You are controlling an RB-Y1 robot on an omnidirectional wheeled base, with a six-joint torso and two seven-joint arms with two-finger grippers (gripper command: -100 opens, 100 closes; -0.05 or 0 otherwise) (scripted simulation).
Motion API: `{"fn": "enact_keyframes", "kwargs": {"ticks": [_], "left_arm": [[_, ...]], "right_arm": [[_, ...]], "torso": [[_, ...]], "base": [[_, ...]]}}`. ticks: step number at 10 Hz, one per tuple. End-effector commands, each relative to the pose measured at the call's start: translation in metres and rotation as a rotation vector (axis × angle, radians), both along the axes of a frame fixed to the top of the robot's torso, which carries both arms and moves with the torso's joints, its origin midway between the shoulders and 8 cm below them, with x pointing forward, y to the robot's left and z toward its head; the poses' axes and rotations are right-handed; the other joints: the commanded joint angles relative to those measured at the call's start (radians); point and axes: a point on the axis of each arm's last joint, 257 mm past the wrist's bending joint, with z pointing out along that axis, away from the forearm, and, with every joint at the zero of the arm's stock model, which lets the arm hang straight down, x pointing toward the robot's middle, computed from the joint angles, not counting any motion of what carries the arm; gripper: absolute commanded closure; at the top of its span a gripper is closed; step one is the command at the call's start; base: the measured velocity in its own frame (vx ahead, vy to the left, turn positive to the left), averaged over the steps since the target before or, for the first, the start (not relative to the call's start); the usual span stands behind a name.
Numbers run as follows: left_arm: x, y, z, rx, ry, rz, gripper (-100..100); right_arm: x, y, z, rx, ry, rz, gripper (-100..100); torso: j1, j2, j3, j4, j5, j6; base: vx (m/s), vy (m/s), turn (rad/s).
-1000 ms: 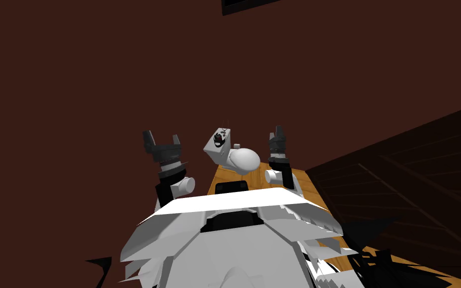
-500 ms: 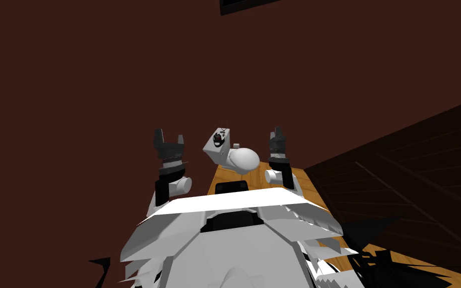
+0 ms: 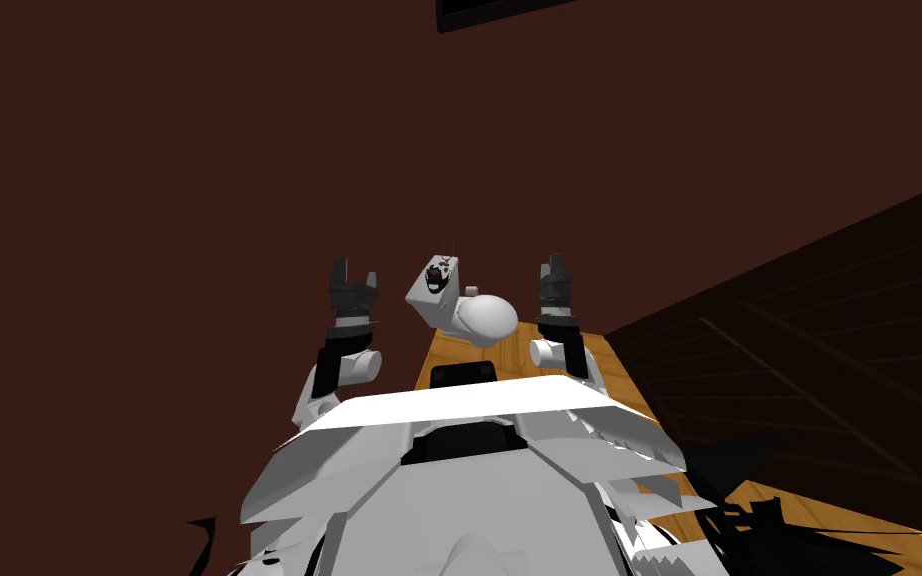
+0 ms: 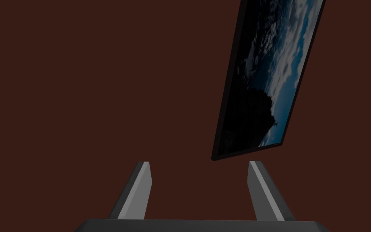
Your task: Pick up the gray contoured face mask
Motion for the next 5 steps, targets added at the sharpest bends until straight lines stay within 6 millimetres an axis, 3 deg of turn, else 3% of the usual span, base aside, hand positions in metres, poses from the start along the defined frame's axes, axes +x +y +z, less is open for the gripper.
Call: {"fn": "enact_keyframes", "kwargs": {"ticks": [1, 5], "left_arm": [[0.013, 0.002, -0.008, 0.014, 0.042, 0.000, -100], [0.034, 0.005, -0.029, 0.022, 0.137, 0.007, -100]], "right_arm": [[0.000, 0.000, 0.000, 0.000, 0.000, 0.000, 0], [0.000, 0.000, 0.000, 0.000, 0.000, 0.000, 0]], "torso": [[0.000, 0.000, 0.000, 0.000, 0.000, 0.000], [0.000, 0.000, 0.000, 0.000, 0.000, 0.000]], "base": [[-0.032, 0.010, -0.055], [-0.017, 0.006, -0.028]]}}
